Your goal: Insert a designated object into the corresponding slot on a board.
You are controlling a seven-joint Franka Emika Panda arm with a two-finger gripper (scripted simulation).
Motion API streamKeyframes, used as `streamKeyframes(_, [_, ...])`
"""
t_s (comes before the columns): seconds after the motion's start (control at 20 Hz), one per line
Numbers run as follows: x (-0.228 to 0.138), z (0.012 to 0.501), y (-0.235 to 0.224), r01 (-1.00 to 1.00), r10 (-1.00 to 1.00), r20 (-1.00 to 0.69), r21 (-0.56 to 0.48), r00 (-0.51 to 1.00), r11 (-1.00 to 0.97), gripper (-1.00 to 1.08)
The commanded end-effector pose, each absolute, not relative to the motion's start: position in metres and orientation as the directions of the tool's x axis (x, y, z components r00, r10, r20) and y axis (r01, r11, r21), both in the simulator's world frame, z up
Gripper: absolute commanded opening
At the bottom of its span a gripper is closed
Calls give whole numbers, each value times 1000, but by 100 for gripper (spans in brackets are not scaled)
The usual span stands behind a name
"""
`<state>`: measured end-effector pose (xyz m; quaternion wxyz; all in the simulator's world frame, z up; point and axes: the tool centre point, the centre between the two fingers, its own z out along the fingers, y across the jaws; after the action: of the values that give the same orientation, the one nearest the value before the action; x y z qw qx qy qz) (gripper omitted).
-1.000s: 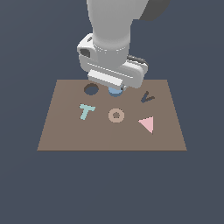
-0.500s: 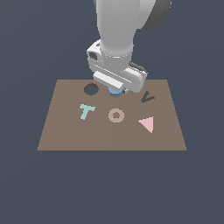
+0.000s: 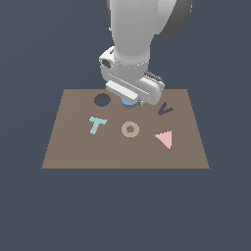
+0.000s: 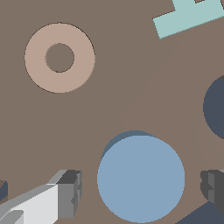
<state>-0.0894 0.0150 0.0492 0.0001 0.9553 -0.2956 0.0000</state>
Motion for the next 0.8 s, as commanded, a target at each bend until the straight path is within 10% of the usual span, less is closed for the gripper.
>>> streamKeyframes(0.0, [-89,50,15,-562,-562,0,0,827,-827,100])
streamKeyframes(0.6, [-89,30,15,-562,-562,0,0,827,-827,100])
streamKeyframes(0.65, [-89,30,15,-562,-562,0,0,827,-827,-100])
streamKeyframes(0.75, [-89,30,15,-562,-562,0,0,827,-827,-100])
